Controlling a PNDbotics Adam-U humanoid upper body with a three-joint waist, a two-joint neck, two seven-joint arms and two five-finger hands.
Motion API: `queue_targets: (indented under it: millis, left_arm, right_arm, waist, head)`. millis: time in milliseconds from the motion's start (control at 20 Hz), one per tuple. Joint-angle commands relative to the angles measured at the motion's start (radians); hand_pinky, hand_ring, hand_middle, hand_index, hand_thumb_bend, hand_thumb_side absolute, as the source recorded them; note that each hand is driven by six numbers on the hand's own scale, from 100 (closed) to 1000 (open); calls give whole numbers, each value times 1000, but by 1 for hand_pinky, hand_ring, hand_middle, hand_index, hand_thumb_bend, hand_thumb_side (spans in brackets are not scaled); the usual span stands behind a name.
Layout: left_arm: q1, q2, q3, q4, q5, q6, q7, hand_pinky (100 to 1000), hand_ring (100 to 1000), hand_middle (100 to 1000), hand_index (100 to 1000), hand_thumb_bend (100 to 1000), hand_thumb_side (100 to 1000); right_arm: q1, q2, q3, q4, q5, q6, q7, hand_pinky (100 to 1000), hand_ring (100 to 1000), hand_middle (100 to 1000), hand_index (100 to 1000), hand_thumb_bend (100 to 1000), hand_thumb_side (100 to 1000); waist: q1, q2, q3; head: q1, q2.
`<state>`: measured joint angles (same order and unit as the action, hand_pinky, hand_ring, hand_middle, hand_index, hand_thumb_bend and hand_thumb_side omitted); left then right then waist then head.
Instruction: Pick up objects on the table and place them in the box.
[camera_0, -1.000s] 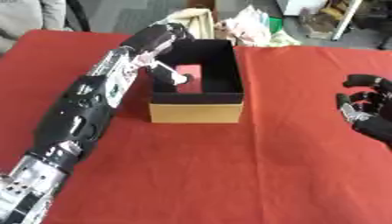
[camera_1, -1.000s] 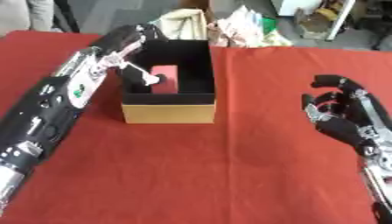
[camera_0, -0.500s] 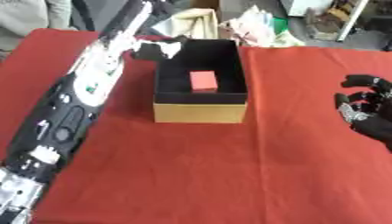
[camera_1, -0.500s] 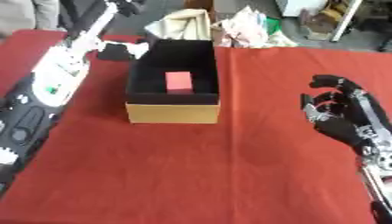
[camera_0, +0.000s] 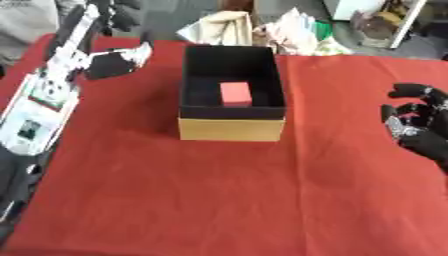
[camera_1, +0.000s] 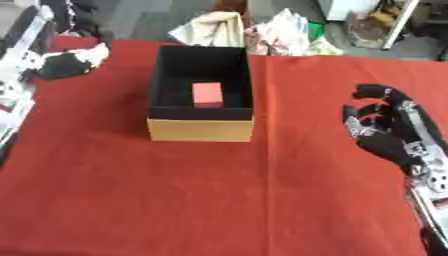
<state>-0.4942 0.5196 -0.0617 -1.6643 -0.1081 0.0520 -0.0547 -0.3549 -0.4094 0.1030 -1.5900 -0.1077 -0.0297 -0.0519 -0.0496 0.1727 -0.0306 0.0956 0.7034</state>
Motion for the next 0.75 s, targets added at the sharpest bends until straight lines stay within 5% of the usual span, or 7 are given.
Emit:
queue_targets:
  millis: [50,400,750]
  left_arm:
    - [31,26,39,-43,31,22,-4,695,668,705,867,248,178]
    - [114,-6,75,-61,30,35,-6,684,647,684,865,241,182]
    - [160,-21,99,-72,23,38,-10,678,635,671,865,235,185]
  right_arm:
    - [-9,-25,-15,-13,-6,-1,-12,432,537,686,774,194,100]
    - [-7,-23,-19,-15,-9,-1,-26,432,537,686,773,187,100]
    - [-5,-21,-21,-14,-11,-1,-34,432,537,685,773,179,100]
  waist:
    - [2,-13,4]
    - [-1,-13,10]
    - [2,-8,9]
  head:
    - [-5,12]
    - [-34,59]
    - [-75,67]
